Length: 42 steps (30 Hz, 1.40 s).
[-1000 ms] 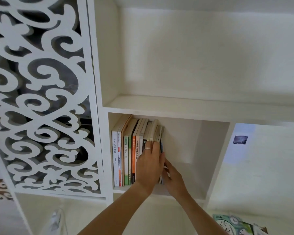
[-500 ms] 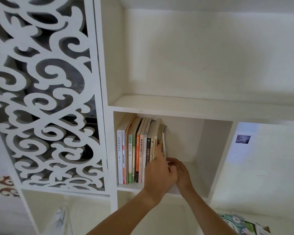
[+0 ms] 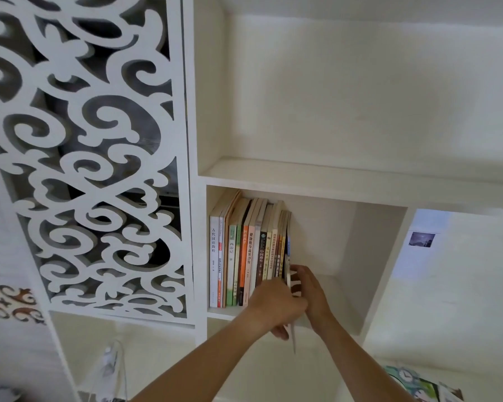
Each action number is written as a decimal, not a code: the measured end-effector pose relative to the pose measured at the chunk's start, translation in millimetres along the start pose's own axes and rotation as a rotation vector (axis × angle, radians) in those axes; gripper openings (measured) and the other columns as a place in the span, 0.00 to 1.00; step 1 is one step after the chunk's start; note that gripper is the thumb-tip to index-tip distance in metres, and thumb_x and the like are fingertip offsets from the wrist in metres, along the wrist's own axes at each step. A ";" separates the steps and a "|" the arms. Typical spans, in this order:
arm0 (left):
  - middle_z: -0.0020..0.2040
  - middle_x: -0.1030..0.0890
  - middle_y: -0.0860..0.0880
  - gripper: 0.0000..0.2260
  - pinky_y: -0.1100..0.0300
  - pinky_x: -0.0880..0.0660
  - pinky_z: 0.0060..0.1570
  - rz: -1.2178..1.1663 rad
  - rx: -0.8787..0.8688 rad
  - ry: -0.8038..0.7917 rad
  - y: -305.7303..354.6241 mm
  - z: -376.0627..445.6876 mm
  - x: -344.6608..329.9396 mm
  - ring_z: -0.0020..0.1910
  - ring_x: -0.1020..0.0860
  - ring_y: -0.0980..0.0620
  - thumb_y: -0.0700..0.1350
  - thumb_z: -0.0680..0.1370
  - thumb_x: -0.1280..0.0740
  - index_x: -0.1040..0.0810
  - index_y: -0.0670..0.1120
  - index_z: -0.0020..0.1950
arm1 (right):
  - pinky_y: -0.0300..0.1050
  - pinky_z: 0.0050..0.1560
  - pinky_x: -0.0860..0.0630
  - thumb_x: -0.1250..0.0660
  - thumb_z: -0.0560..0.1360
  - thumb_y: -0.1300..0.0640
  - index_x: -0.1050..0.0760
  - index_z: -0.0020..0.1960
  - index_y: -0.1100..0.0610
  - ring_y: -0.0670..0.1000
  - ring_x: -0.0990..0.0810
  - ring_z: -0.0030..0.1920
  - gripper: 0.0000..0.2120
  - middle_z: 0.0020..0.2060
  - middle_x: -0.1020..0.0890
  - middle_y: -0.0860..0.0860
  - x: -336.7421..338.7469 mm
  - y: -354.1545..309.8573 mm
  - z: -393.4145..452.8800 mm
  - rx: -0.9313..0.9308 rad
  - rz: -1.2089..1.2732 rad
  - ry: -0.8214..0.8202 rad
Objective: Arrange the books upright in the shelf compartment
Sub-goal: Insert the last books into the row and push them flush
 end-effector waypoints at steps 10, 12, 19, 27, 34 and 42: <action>0.64 0.20 0.48 0.27 0.57 0.23 0.64 0.100 -0.497 0.428 -18.9 16.0 -8.7 0.61 0.19 0.51 0.39 0.83 0.38 0.40 0.54 0.81 | 0.58 0.58 0.18 0.48 0.85 0.39 0.19 0.59 0.56 0.61 0.15 0.54 0.26 0.52 0.14 0.59 -3.4 2.9 -4.3 -0.079 0.180 0.031; 0.68 0.22 0.50 0.24 0.55 0.26 0.68 0.009 -0.478 0.430 -29.5 25.6 -10.7 0.66 0.23 0.53 0.40 0.84 0.39 0.36 0.54 0.79 | 0.58 0.59 0.18 0.50 0.83 0.34 0.19 0.61 0.53 0.58 0.15 0.53 0.30 0.51 0.13 0.56 -4.5 0.0 -7.1 -0.070 0.176 0.008; 0.74 0.34 0.56 0.37 0.60 0.34 0.74 0.011 -0.452 0.236 -56.5 48.5 -45.6 0.72 0.34 0.59 0.39 0.77 0.30 0.44 0.52 0.81 | 0.49 0.52 0.15 0.42 0.75 0.26 0.21 0.60 0.46 0.49 0.14 0.52 0.29 0.52 0.14 0.47 -7.4 -20.5 -13.9 0.015 -0.028 -0.085; 0.64 0.21 0.48 0.22 0.53 0.21 0.59 0.364 -0.259 0.286 -40.5 46.4 -24.0 0.61 0.20 0.47 0.54 0.81 0.35 0.33 0.48 0.73 | 0.47 0.54 0.16 0.34 0.68 0.24 0.21 0.66 0.46 0.45 0.15 0.54 0.36 0.57 0.15 0.45 1.2 -20.3 -11.9 0.099 -0.101 -0.147; 0.55 0.17 0.46 0.10 0.57 0.20 0.50 0.732 -0.117 0.315 -35.5 34.1 -15.0 0.51 0.17 0.47 0.43 0.81 0.36 0.22 0.44 0.61 | 0.41 0.50 0.17 0.33 0.79 0.41 0.18 0.59 0.48 0.44 0.14 0.48 0.14 0.49 0.14 0.45 2.8 -44.6 -12.7 0.238 -0.245 -0.110; 0.46 0.20 0.47 0.09 0.55 0.21 0.50 0.254 -0.205 0.168 -19.8 25.9 -19.5 0.47 0.20 0.48 0.46 0.78 0.40 0.24 0.44 0.53 | 0.40 0.40 0.19 0.28 0.78 0.47 0.17 0.59 0.51 0.46 0.14 0.43 0.12 0.49 0.15 0.44 7.4 -55.9 -14.2 0.320 -0.260 -0.061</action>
Point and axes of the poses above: each hand's wrist, its own z-axis towards the middle knuckle, its own x-axis out of the back of the hand, y = z × x, the point moved 5 cm from there along z, towards the middle knuckle
